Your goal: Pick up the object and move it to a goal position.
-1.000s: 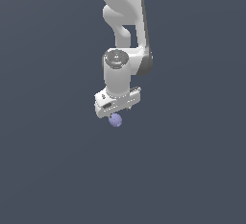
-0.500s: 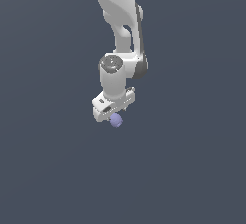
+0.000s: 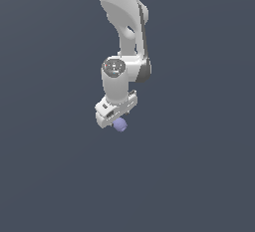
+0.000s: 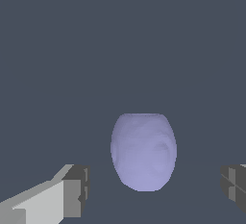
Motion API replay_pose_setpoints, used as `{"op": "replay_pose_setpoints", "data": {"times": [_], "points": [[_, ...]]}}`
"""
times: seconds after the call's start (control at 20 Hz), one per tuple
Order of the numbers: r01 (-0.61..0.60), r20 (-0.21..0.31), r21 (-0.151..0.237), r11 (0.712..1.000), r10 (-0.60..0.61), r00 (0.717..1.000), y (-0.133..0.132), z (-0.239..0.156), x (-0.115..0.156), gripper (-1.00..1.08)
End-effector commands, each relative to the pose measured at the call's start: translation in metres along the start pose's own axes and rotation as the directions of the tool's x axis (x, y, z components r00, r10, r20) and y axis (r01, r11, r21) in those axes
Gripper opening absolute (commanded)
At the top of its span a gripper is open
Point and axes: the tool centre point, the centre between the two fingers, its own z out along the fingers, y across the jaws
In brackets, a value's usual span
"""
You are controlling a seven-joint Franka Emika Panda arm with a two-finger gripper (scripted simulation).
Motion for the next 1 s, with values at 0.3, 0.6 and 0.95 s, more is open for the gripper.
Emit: {"op": "replay_pose_setpoints", "data": {"times": [0.3,0.6,0.95], "points": [[0.002,0.000,0.000,1.000,-0.002,1.000,0.000,0.016,0.000,1.00],[0.004,-0.001,0.000,1.000,-0.004,1.000,-0.001,0.044,-0.001,1.00],[0.004,-0.001,0.000,1.000,-0.004,1.000,0.000,0.050,0.000,-1.00]]}}
